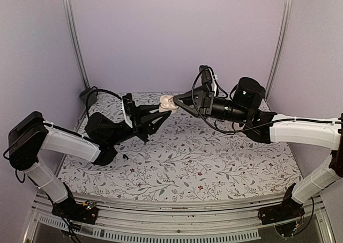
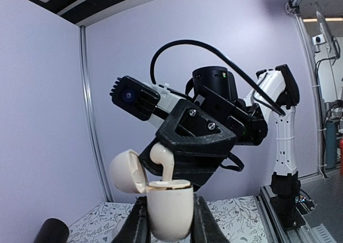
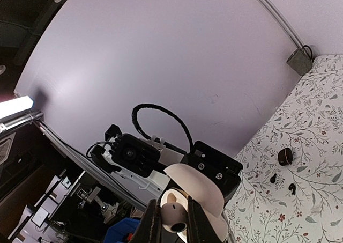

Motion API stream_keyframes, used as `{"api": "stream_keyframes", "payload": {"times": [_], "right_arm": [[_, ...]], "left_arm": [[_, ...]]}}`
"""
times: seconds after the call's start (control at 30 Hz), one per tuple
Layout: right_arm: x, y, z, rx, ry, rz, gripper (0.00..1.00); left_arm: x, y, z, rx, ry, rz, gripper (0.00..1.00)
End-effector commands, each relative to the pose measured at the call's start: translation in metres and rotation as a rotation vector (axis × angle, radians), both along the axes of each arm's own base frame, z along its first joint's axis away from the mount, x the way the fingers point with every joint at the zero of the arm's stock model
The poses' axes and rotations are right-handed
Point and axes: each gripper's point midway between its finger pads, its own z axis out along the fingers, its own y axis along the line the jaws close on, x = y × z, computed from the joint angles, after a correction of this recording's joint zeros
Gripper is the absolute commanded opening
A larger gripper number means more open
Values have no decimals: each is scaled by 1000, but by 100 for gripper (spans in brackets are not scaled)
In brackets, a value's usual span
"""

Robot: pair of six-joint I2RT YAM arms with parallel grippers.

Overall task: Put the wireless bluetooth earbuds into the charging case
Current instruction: Insert the right earbud into the right side groove of the charging case.

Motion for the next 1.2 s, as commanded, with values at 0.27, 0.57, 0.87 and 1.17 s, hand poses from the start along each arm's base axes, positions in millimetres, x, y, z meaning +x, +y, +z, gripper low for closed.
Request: {"api": "stream_keyframes", "payload": {"times": [0.27, 0.57, 0.87, 1.17], "right_arm": [[11, -1, -29, -113, 57, -58, 15], [13, -4, -32, -128, 63, -84, 16], [15, -8, -35, -139, 73, -107, 16], [17, -11, -41, -158, 86, -129, 16]], "left_arm": [[-17, 27, 46, -130, -126, 34, 0], [-18, 30, 47, -134, -128, 41, 0], [-17, 32, 48, -137, -131, 47, 0], [-18, 34, 48, -140, -131, 50, 0]]}}
